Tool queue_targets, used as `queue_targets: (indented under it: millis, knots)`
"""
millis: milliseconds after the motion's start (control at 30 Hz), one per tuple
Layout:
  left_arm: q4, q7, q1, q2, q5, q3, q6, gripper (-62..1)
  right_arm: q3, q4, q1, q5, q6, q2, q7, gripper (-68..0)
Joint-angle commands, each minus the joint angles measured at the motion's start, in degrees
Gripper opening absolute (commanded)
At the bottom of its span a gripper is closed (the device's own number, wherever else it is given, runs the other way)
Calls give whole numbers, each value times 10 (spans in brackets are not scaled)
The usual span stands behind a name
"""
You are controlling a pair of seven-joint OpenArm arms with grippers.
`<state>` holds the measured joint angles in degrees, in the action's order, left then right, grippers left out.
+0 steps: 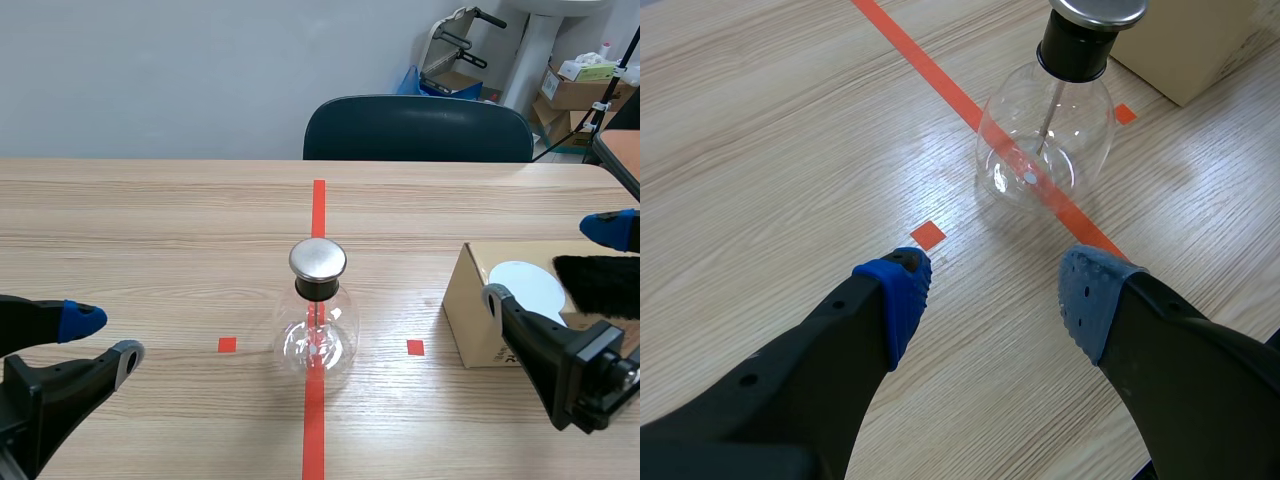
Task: Do the electroscope experiment
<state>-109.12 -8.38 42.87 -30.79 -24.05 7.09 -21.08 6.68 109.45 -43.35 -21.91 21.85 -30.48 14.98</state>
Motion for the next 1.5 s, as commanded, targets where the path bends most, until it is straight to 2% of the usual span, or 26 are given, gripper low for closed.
queue_targets:
  millis: [0, 633, 767, 867, 1033, 1133, 1200, 1267, 1367, 1467]
  knots:
    - [-12, 8, 1, 3, -4, 0, 2, -296, 5, 10, 7, -4, 0, -3, 8, 4]
    - [-12, 8, 1, 3, -2, 0, 3, -296, 5, 10, 6, 5, 0, -3, 8, 4]
    - [-12, 8, 1, 3, -2, 0, 3, -296, 5, 12, 3, 94, 5, -3, 14, 4]
    - [-12, 8, 1, 3, -2, 0, 3, -296, 5, 20, -1, 182, 4, -3, 37, 4]
    - [-12, 8, 1, 3, -2, 0, 3, -296, 4, 43, -38, 398, -3, -3, 83, 4]
    - [-12, 7, 1, 3, -1, 0, 3, -296, 3, 45, -76, 521, -47, 4, 96, 4]
    - [-12, 3, 1, 3, -1, 0, 3, -296, 4, 44, -100, 599, -91, 19, 91, 4]
    - [-12, 3, 1, 4, -2, 0, 3, -296, 4, 42, -121, 665, -146, 42, 85, 4]
    - [-12, -3, 1, 5, -2, 0, 3, -296, 4, 26, -140, 757, -241, 81, 85, 4]
    - [-12, -3, 1, 5, -2, 0, 3, -296, 4, -10, -140, 818, -331, 109, 85, 4]
